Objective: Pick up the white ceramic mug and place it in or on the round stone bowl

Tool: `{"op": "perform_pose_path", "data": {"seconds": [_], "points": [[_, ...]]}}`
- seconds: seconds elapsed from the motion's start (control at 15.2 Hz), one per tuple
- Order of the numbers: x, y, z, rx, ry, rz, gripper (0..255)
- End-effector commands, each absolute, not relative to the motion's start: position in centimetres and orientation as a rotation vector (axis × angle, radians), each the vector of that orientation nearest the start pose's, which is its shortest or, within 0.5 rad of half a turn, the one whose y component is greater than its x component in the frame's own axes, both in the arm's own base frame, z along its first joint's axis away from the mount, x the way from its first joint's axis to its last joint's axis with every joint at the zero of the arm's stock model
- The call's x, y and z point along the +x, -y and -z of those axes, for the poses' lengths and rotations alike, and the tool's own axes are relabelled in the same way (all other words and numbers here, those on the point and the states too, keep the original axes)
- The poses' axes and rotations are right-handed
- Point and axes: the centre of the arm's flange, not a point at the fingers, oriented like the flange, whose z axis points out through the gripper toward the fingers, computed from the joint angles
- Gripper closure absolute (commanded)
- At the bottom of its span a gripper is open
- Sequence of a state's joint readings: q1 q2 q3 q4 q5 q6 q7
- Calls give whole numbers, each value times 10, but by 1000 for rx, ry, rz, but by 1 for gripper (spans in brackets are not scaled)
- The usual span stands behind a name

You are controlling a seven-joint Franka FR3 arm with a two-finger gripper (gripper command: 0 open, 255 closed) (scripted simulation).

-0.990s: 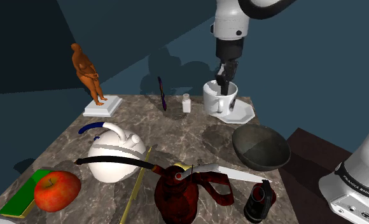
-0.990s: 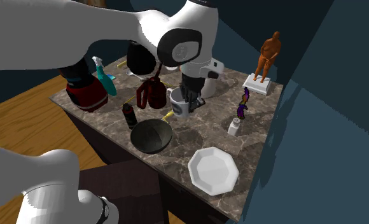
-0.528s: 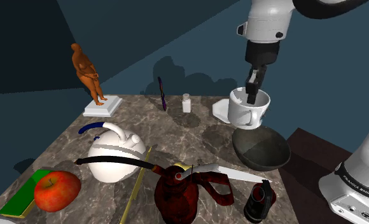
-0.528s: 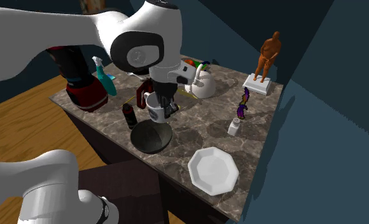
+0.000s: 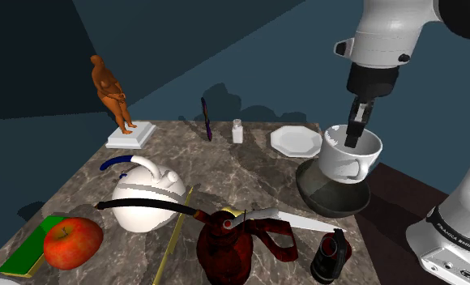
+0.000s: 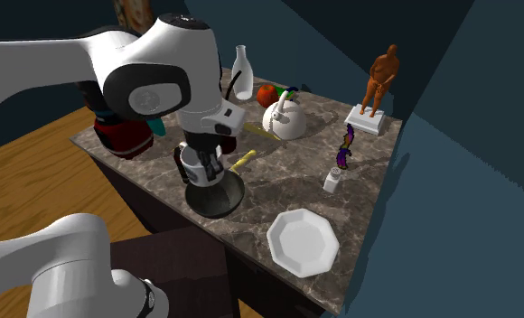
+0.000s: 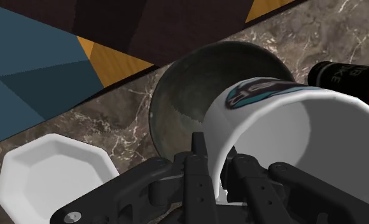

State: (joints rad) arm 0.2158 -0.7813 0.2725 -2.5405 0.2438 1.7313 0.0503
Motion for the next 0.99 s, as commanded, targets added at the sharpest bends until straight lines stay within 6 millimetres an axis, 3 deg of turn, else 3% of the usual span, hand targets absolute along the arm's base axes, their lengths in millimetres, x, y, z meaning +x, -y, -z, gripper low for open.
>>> {"op": "perform_pose_path", "data": {"seconds": [0.0,0.66,0.92], "points": [[269,-178,-494,-3064,483,-81,255],[269,-178,-440,-3064,483,-81,255],[269,-178,-440,-3064,483,-81,255]]}}
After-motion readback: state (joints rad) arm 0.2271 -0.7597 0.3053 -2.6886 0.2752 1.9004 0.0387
